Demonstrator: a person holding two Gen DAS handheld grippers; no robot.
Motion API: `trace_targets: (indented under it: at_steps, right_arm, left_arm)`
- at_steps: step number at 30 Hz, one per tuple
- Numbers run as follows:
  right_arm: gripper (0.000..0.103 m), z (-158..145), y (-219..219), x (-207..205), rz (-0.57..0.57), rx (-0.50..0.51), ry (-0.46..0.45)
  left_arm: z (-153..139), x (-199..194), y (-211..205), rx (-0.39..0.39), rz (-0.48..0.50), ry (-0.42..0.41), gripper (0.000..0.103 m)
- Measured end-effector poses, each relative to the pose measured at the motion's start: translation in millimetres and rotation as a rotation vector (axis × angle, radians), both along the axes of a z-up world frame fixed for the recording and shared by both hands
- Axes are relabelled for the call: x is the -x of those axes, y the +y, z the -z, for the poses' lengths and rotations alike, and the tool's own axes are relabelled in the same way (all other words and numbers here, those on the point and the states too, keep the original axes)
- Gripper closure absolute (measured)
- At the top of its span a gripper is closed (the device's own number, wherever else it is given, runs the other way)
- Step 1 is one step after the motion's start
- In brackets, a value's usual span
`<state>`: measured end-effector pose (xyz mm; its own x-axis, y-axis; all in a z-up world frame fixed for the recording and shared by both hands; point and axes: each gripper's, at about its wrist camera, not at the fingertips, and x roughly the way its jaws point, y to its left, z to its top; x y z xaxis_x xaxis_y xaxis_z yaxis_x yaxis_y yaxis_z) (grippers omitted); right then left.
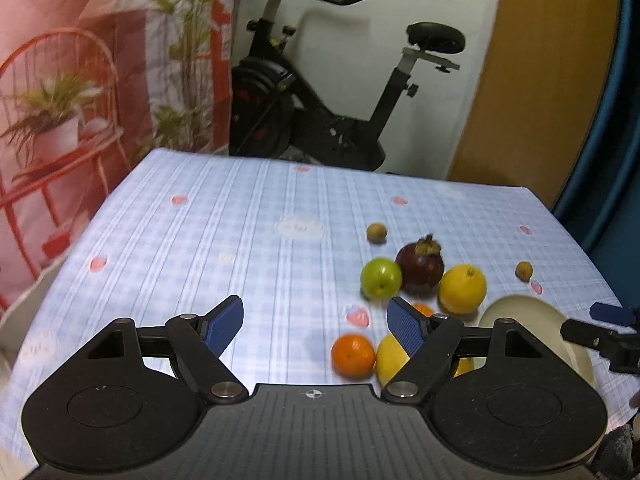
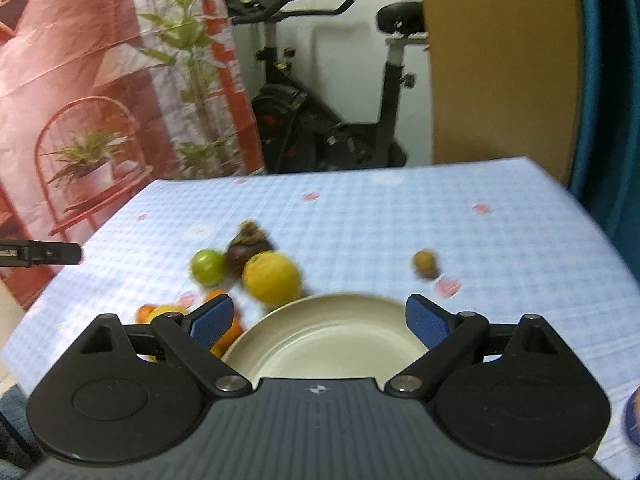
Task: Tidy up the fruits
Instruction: 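Move the left tool toward the green round fruit beside the cream plate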
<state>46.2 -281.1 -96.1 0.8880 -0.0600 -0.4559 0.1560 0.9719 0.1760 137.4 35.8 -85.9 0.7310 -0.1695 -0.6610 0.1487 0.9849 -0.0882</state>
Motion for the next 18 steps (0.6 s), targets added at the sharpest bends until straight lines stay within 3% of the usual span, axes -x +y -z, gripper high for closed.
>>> trace_targets:
  at_steps: [6, 13, 18]
  right_arm:
    - [0.011, 7.6, 29.4, 2.6, -0.088, 0.043, 0.021]
    - [0.011, 15.7, 61.1, 12.3, -0.131, 0.104, -0.020]
    - [0.011, 25.9, 79.8, 14.8, -0.187, 0.145, -0.014]
  left_arm:
    - [5.9, 22.2, 0.8, 0.014, -0.005, -0.051, 0.022]
    - [7.7, 48.8, -8.6, 0.026, 0.015, -0.132, 0.022]
    - [15.8, 60.5, -14.0, 0.029, 0.031, -0.125, 0.022]
